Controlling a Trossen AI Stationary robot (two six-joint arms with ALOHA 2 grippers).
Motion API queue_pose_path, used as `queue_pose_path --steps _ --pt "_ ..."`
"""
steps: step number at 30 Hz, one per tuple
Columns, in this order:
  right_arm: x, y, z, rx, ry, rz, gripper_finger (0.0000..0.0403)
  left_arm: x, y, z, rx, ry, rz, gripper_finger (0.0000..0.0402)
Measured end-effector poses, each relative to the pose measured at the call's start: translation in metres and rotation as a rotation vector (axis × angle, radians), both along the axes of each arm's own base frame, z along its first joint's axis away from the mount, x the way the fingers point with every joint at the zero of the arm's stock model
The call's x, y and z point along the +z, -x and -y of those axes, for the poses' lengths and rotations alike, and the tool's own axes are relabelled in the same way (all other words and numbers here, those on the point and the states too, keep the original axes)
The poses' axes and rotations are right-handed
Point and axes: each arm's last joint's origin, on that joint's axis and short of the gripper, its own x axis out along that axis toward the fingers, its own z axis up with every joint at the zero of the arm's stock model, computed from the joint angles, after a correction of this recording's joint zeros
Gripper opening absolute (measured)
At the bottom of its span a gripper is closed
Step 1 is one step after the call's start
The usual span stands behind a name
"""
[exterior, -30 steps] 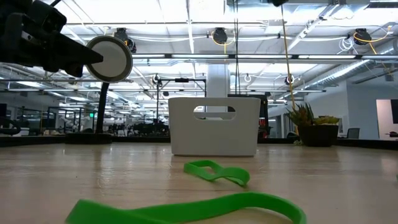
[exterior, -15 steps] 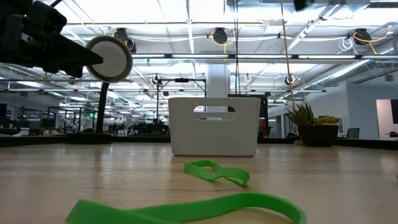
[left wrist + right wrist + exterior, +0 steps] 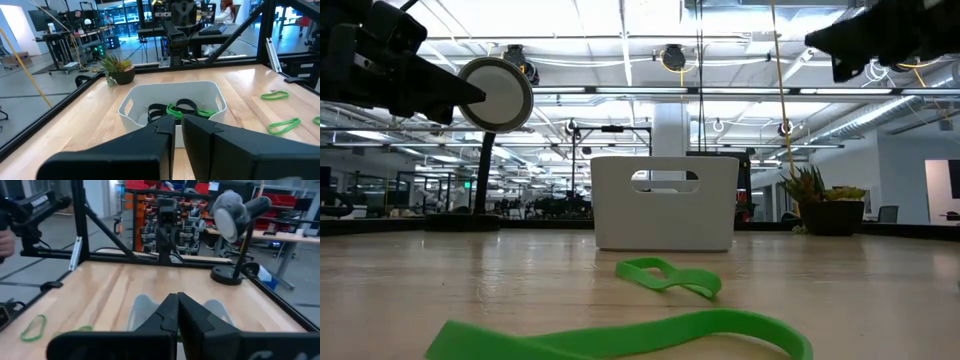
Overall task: Pick and place rubber bands into bin
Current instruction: Put the green rubber band into the gray bin
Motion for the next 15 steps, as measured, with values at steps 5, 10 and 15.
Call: queue_pose_path --steps 5,10,15 --pt "-0.015 0.006 0.008 -0.042 0.007 0.004 0.0001 -0.001 0.0 0.0 0.0 0.011 -0.007 0.0042" --pt "-0.024 0.007 0.016 -0.1 0.015 -0.005 0.0001 -0.001 0.0 0.0 0.001 0.026 -0.014 0.0042" --pt "-0.032 0.007 0.021 -0.139 0.038 -0.022 0.0001 -0.003 0.0 0.0 0.011 0.037 -0.027 0.0042"
